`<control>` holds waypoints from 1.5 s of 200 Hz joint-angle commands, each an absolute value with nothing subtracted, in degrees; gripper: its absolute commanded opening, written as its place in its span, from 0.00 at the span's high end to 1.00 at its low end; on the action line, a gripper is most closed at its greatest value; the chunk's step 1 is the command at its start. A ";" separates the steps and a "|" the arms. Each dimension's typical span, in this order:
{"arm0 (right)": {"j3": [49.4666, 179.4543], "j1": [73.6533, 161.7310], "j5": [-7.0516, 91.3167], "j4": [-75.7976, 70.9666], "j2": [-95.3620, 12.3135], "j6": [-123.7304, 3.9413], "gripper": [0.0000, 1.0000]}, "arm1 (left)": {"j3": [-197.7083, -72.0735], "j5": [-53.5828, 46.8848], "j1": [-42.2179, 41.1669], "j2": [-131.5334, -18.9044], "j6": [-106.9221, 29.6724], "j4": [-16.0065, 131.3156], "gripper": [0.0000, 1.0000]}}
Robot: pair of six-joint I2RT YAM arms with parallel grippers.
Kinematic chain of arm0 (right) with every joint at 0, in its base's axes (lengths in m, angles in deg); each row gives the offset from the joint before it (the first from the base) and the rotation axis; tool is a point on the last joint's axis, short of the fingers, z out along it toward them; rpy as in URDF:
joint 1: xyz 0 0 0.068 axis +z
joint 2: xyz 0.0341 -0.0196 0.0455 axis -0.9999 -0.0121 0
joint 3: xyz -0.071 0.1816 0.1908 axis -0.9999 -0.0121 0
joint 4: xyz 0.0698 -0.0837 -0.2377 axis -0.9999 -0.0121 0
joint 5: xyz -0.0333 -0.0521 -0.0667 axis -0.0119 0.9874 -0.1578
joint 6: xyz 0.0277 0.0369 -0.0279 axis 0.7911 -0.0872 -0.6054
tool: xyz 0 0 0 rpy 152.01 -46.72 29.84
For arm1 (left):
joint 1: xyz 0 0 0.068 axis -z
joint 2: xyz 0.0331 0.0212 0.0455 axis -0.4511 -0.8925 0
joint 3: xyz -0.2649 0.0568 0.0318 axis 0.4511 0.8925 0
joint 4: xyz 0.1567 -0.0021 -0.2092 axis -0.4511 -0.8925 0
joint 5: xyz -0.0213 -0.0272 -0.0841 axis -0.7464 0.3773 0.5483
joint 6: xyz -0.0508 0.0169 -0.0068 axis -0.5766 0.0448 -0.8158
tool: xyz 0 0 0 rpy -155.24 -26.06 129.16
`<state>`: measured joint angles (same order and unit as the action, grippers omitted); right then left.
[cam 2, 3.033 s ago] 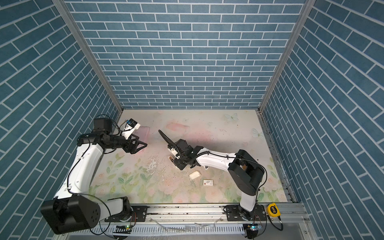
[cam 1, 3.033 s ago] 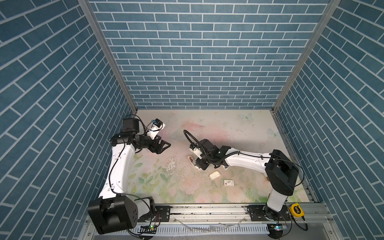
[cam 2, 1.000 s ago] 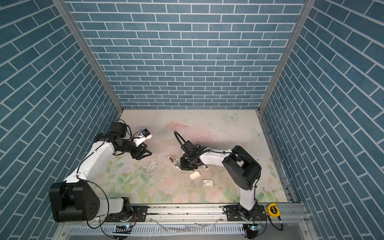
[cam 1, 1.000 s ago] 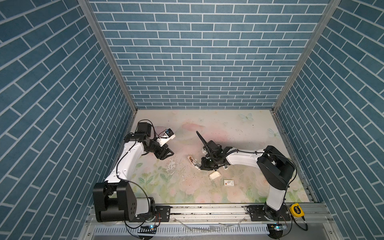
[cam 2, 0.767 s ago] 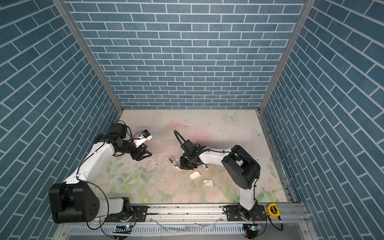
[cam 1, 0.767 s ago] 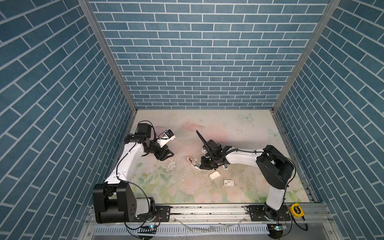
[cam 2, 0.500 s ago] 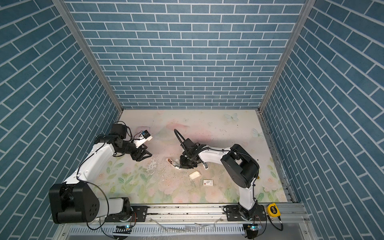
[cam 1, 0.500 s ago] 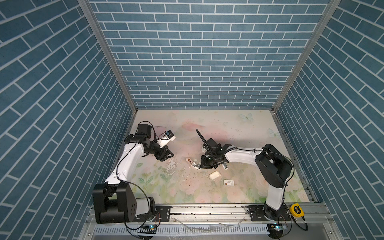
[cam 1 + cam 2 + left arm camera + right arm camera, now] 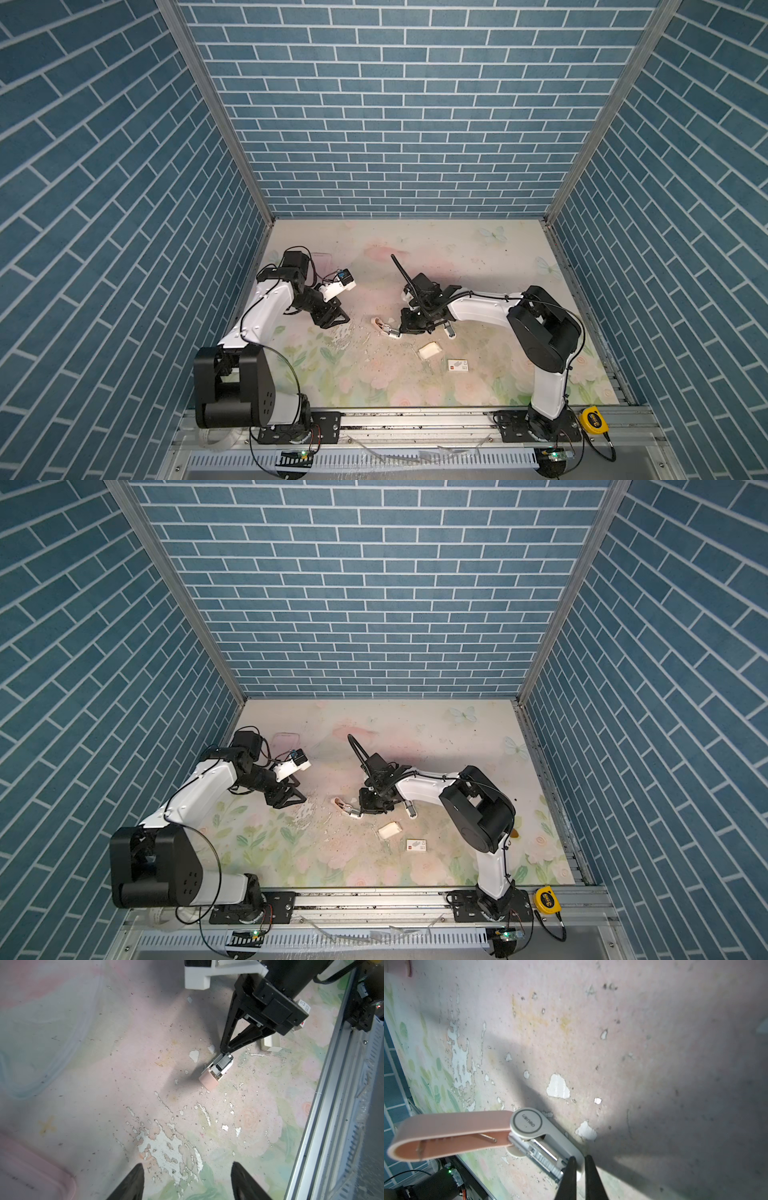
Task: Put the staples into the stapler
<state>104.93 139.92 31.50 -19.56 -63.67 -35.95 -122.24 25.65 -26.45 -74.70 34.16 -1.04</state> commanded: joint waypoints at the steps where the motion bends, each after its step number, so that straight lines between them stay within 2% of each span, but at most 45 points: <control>1: 105.40 139.73 33.38 -22.29 -63.77 -37.34 0.89 | -124.12 25.49 -24.15 -76.44 39.61 -4.46 0.31; 107: 102.95 139.59 32.33 -20.76 -60.80 -32.94 0.88 | -129.22 22.66 -15.34 -89.09 47.00 -3.54 0.31; 190: 98.51 139.68 30.76 -15.62 -59.02 -29.26 0.89 | -127.49 19.87 -10.22 -91.39 44.30 4.95 0.44; 262: 96.52 139.76 31.12 -11.65 -56.13 -27.12 0.88 | -127.84 19.23 -9.42 -93.35 44.77 4.88 0.50; 300: 96.55 139.71 31.43 -13.37 -56.58 -26.62 0.89 | -128.12 19.56 -8.22 -94.02 44.67 3.87 0.57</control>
